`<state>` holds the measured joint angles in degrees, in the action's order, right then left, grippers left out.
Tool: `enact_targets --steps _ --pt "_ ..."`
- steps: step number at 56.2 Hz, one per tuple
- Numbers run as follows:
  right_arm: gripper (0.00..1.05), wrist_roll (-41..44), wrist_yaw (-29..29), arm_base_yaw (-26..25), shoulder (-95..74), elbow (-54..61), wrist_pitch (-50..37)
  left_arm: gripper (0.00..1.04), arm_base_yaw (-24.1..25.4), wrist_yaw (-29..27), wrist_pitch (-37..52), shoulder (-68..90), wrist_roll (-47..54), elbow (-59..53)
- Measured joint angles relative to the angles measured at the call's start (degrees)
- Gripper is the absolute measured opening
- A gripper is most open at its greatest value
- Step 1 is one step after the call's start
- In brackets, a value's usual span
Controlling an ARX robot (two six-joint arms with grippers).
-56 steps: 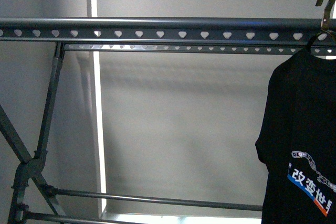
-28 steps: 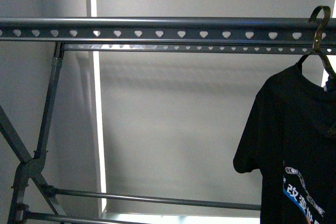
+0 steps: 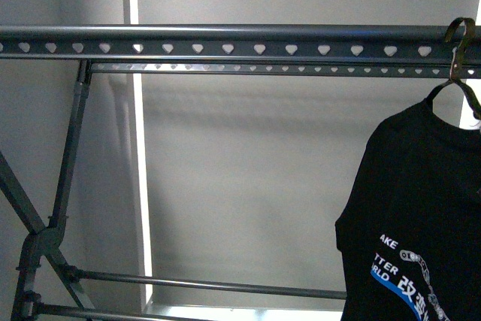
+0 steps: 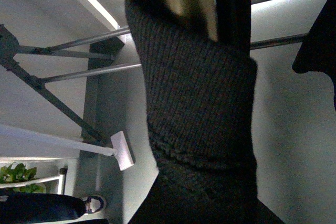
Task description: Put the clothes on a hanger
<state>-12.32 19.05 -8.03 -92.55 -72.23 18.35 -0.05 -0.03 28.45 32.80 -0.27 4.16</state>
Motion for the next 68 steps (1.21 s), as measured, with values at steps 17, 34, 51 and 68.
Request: enact_targets --steps 17,34,51,68 --pt "0.08 3.30 2.03 -0.33 4.02 -2.12 5.90 0.04 0.00 -0.02 -3.43 -7.28 0.00 -3.06" --pt "0.08 0.26 -3.43 -0.83 -5.49 -18.34 13.16 0.04 0.00 -0.02 -10.99 -15.54 0.15 -3.13" --pt "0.08 -1.44 -6.58 1.42 -8.72 -19.30 12.72 0.04 0.00 0.00 -16.26 -20.92 0.15 -3.13" --pt "0.08 -1.38 -6.36 1.95 -8.57 -12.24 7.34 0.04 0.00 0.00 -27.78 -31.26 0.17 -3.13"
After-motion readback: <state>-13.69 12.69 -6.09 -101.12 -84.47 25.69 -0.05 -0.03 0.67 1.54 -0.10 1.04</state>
